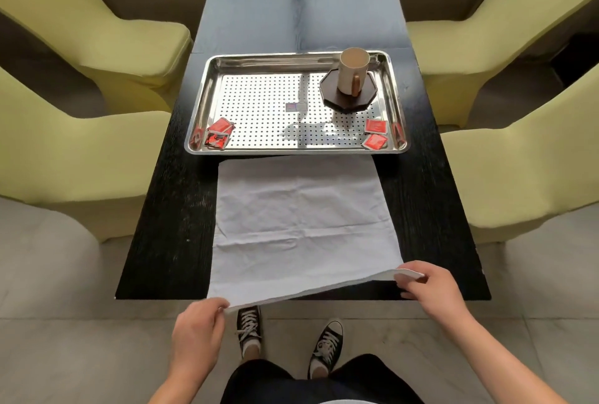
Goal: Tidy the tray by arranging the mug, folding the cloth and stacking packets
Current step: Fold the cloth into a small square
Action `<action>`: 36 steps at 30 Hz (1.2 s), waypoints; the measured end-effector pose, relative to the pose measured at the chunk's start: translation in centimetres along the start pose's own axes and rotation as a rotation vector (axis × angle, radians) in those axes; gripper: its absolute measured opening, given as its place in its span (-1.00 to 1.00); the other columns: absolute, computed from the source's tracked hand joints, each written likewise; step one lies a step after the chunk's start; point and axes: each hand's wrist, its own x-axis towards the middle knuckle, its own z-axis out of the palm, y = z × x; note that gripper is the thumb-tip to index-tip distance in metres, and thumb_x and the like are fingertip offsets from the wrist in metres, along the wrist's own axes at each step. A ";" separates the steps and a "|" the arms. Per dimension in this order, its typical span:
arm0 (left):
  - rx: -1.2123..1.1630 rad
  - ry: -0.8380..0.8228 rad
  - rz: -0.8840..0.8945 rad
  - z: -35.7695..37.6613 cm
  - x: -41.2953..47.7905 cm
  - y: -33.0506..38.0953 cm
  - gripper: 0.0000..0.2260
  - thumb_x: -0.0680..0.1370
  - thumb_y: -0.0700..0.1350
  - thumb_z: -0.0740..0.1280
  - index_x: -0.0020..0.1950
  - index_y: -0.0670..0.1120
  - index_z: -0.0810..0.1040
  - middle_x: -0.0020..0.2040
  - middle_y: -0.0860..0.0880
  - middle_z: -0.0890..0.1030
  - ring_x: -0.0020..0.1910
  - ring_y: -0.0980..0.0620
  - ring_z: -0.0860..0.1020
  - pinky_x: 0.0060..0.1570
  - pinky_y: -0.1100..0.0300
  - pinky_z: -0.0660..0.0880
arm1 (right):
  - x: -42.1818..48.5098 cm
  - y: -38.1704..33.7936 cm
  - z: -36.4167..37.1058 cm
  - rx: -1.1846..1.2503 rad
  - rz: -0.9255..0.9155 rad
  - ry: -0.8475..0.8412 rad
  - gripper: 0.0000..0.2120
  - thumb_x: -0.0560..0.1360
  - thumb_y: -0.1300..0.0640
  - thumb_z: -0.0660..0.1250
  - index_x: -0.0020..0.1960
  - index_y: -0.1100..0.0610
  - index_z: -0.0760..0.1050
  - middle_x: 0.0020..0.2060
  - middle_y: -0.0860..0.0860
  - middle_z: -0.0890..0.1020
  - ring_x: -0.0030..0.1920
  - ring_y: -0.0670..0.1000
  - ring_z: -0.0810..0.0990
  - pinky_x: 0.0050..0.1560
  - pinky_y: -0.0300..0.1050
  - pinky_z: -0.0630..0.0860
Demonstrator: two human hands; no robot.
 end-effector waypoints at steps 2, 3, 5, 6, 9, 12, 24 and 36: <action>-0.016 0.000 0.003 -0.6 0.2 0.2 -0.78 0.44 -0.37 0.48 -0.04 -0.07 0.66 -0.21 0.12 0.60 -0.23 0.10 0.53 -0.23 0.14 0.44 | -0.2 0.0 0.0 -0.016 -0.002 -0.009 -0.81 0.50 0.20 0.46 -0.05 -0.11 0.67 -0.16 -0.10 0.72 -0.10 -0.07 0.71 0.01 0.04 0.69; -0.020 -0.003 0.012 -1.0 0.2 0.3 -0.77 0.45 -0.37 0.47 -0.04 -0.06 0.66 -0.20 0.13 0.59 -0.24 0.10 0.53 -0.23 0.15 0.44 | -0.4 0.1 -0.1 -0.022 -0.010 -0.017 -0.82 0.50 0.19 0.46 -0.05 -0.11 0.68 -0.16 -0.10 0.73 -0.10 -0.08 0.71 0.02 0.05 0.68; -0.025 -0.010 0.022 -1.8 0.2 0.3 -0.76 0.45 -0.37 0.46 -0.04 -0.04 0.64 -0.19 0.18 0.57 -0.23 0.09 0.54 -0.25 0.16 0.42 | -0.7 0.3 -0.4 -0.037 -0.027 -0.036 -0.83 0.50 0.17 0.46 -0.09 -0.12 0.69 -0.17 -0.11 0.73 -0.11 -0.09 0.71 0.03 0.07 0.68; -0.026 -0.016 0.017 -2.3 0.1 0.4 -0.75 0.45 -0.36 0.46 -0.05 -0.02 0.64 -0.19 0.20 0.56 -0.22 0.07 0.54 -0.27 0.16 0.41 | -0.9 0.5 -0.6 -0.041 -0.033 -0.046 -0.84 0.50 0.16 0.46 -0.11 -0.11 0.69 -0.18 -0.09 0.73 -0.12 -0.07 0.71 0.03 0.09 0.67; -0.012 -0.049 0.035 -3.6 -0.1 0.3 -0.72 0.41 -0.38 0.47 -0.13 0.01 0.63 -0.21 0.21 0.55 -0.24 0.05 0.54 -0.30 0.17 0.40 | -1.8 0.9 -1.1 -0.067 -0.046 -0.081 -0.85 0.50 0.17 0.46 -0.13 -0.08 0.69 -0.21 -0.03 0.73 -0.13 -0.02 0.71 0.04 0.16 0.66; 0.013 -0.097 0.109 -4.6 -0.8 0.0 -0.67 0.33 -0.43 0.51 -0.19 0.01 0.63 -0.24 0.19 0.57 -0.27 0.06 0.55 -0.29 0.14 0.45 | -2.7 1.6 -1.4 -0.090 -0.034 -0.107 -0.87 0.49 0.17 0.47 -0.12 -0.06 0.70 -0.24 0.00 0.72 -0.17 -0.03 0.71 0.05 0.18 0.65; -0.160 -0.076 -0.014 -5.9 3.4 0.2 -0.76 0.51 -0.33 0.42 -0.02 0.02 0.67 -0.11 0.19 0.63 -0.06 0.21 0.59 -0.10 0.36 0.44 | -2.4 -1.4 -1.3 -0.141 -0.030 -0.105 -0.89 0.52 0.17 0.45 -0.12 -0.02 0.68 -0.27 -0.04 0.72 -0.20 -0.04 0.71 -0.10 -0.01 0.69; -0.476 -0.025 -0.246 -6.1 13.9 0.4 -0.85 0.49 -0.16 0.50 -0.03 0.08 0.65 -0.09 0.08 0.67 -0.04 0.13 0.61 -0.13 0.12 0.57 | 5.5 -6.8 0.0 -0.239 -0.064 0.072 -0.89 0.51 0.03 0.44 -0.18 -0.01 0.62 -0.25 -0.05 0.68 -0.18 -0.01 0.65 -0.15 0.06 0.62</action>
